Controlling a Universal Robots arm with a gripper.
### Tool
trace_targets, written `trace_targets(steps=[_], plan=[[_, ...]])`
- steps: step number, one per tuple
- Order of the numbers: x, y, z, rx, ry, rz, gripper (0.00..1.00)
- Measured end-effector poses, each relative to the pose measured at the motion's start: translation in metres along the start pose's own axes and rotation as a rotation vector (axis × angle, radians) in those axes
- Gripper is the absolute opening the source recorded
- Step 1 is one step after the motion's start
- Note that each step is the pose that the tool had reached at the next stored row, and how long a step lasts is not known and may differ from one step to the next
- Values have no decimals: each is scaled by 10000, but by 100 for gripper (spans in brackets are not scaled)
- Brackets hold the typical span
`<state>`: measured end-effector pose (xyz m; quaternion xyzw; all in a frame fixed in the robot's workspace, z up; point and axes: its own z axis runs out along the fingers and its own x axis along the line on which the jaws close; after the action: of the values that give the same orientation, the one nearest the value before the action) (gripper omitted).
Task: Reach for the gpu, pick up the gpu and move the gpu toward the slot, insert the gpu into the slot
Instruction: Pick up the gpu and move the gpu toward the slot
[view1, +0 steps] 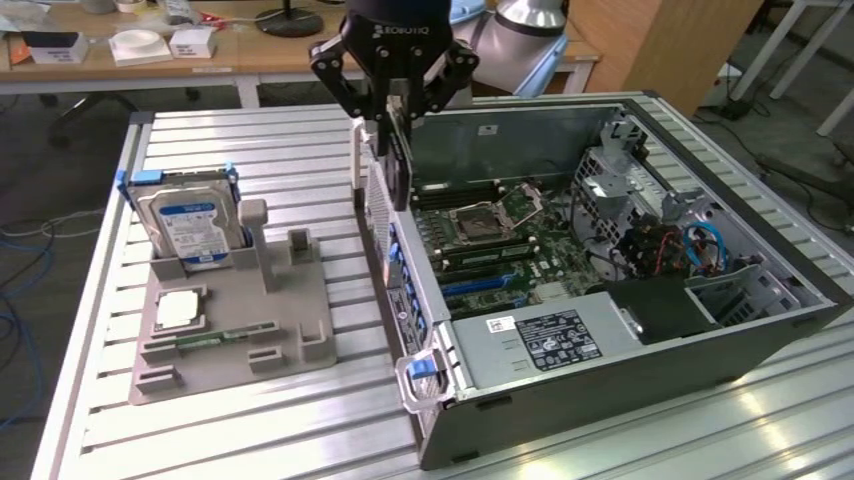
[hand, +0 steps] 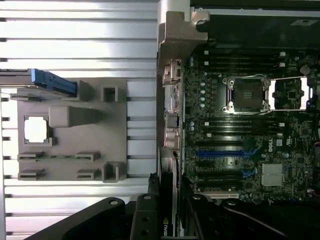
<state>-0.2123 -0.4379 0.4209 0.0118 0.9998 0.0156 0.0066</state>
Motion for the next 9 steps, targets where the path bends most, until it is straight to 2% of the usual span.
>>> trace_targets(steps=[3, 4, 9], plan=[[-72, 1, -5, 208, 61, 13, 26], [-102, 1, -6, 233, 69, 15, 26], [-296, 6, -2, 235, 69, 16, 26]])
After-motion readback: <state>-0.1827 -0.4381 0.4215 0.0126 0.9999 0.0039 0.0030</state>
